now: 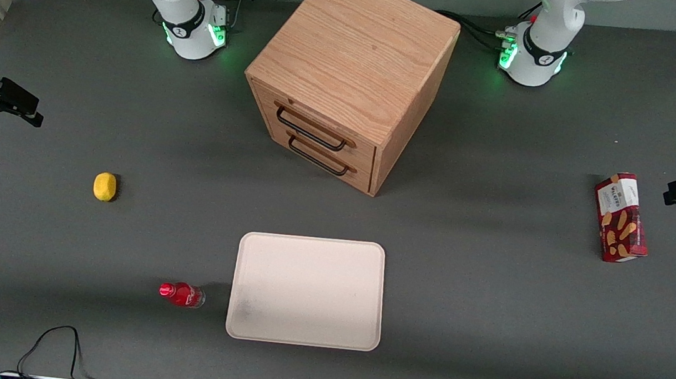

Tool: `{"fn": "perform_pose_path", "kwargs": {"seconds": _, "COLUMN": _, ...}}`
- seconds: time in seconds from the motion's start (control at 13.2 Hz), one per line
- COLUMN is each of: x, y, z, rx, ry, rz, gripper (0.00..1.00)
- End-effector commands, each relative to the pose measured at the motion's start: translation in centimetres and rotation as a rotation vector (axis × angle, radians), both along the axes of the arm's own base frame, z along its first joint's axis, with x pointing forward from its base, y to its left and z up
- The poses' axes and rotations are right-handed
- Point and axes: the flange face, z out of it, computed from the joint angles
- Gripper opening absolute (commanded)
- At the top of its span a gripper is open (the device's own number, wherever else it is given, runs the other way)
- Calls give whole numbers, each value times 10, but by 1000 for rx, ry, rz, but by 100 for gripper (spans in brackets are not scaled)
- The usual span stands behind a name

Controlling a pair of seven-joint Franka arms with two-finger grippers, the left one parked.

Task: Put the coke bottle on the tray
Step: 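Move the right gripper down toward the red Coca-Cola bottle beside the tray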

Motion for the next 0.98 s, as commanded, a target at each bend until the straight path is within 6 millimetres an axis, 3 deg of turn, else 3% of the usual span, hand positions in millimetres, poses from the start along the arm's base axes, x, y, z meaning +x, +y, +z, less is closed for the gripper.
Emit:
{"fn": "perform_pose_path", "kwargs": {"seconds": 0.0, "x": 4, "y": 3, "z": 1, "rx": -19, "ry": 15, "rz": 6, "gripper": 100}}
{"fn": "perform_pose_path", "kwargs": {"seconds": 0.3, "x": 20, "y": 22, "z": -5, "rx": -21, "ry": 16, "rz": 35, "gripper": 100}}
{"fn": "perform_pose_path", "kwargs": {"seconds": 0.6, "x": 41, "y": 70, "z": -15, "rx": -23, "ry": 15, "rz": 19, "gripper": 100}}
{"fn": "perform_pose_path", "kwargs": {"seconds": 0.91, "x": 88, "y": 111, "z": -24, "rx": -36, "ry": 2, "rz": 40, "gripper": 100}}
